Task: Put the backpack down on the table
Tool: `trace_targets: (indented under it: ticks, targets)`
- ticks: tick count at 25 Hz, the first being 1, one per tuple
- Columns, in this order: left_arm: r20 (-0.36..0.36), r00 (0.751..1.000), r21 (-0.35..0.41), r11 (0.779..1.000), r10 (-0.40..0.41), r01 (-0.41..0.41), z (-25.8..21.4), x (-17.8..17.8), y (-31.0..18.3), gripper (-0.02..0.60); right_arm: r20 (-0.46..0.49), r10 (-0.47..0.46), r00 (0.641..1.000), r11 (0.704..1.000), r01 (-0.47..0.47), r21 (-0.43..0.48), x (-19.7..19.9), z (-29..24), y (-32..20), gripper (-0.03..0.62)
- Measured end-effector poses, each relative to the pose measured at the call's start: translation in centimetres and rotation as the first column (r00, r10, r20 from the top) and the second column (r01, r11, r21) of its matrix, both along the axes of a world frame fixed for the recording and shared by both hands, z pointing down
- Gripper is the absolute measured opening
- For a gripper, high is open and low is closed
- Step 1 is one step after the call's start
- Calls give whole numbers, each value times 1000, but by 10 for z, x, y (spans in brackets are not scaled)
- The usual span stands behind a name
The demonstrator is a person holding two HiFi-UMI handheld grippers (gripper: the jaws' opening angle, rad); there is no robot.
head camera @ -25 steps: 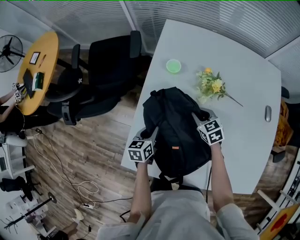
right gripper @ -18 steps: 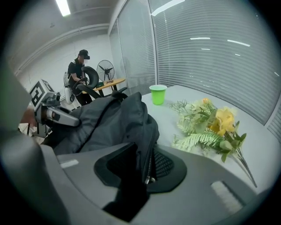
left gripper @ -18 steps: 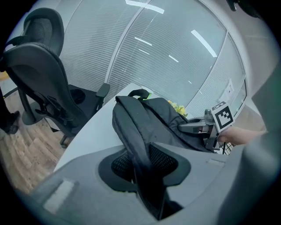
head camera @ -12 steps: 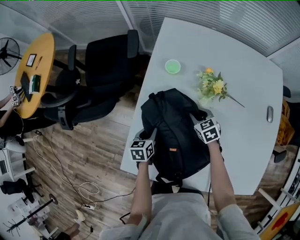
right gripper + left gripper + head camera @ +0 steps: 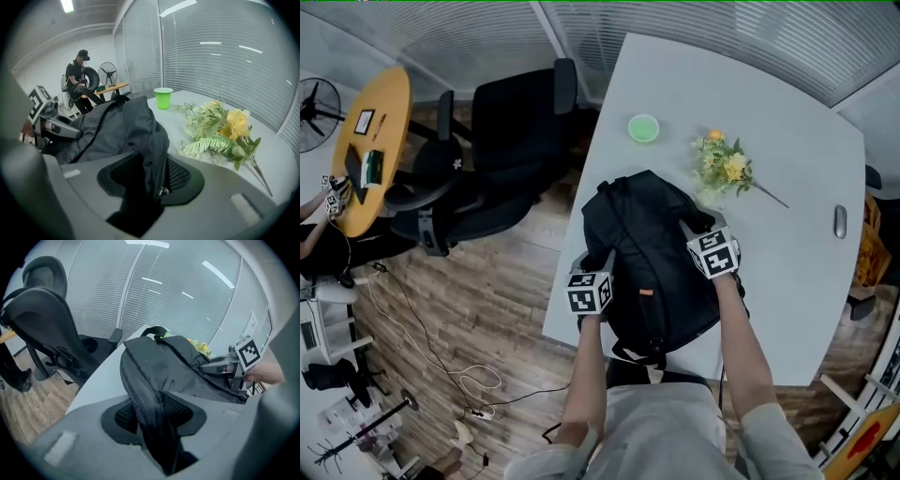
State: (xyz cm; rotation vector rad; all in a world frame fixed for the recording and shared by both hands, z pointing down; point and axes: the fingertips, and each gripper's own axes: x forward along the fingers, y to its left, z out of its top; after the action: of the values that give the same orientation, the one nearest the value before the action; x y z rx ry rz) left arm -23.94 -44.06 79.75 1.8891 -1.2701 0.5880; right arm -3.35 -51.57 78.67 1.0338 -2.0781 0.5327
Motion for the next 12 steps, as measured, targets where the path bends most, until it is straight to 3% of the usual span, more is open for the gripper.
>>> trace_targets:
  ticks: [4,7,12]
  targets:
    - [-17,1000,9,1000,9,-9,-13,-1,3,177,38,33,999,999,-33,1,3,-13,1,180]
    - [13,999,29,999,32,-32,-26,-10,8,204,81,52,995,998,-55,33,8,-36,-1,178]
    - [45,999,61,998,-6,4,-36,-25,20,204,112,33,993,998,-38,43,8,-50,9,178]
